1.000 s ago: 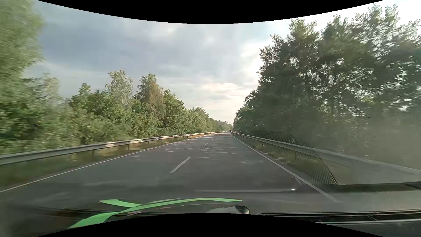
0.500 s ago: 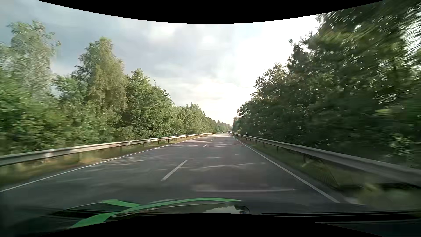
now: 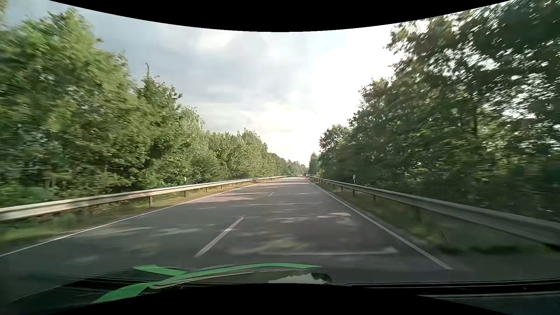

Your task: Follow the waypoints while adhering to traffic rules and regulations

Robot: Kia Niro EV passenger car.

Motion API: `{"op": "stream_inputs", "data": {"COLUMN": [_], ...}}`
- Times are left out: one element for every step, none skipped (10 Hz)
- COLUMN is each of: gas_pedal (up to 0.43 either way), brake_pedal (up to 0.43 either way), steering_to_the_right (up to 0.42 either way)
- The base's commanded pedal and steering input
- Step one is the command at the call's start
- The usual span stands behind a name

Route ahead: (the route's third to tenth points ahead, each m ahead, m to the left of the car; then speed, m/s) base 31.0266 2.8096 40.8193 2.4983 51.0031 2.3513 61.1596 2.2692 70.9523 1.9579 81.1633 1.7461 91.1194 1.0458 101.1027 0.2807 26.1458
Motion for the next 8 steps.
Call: {"op": "stream_inputs", "data": {"gas_pedal": [0.299,0.311,0.311,0.311,0.311,0.311,0.299,0.268], "brake_pedal": [0.0,0.0,0.0,0.0,0.0,0.0,0.0,0.0], "steering_to_the_right": [0.001,0.001,0.001,0.001,0.001,0.001,0.001,0.001]}}
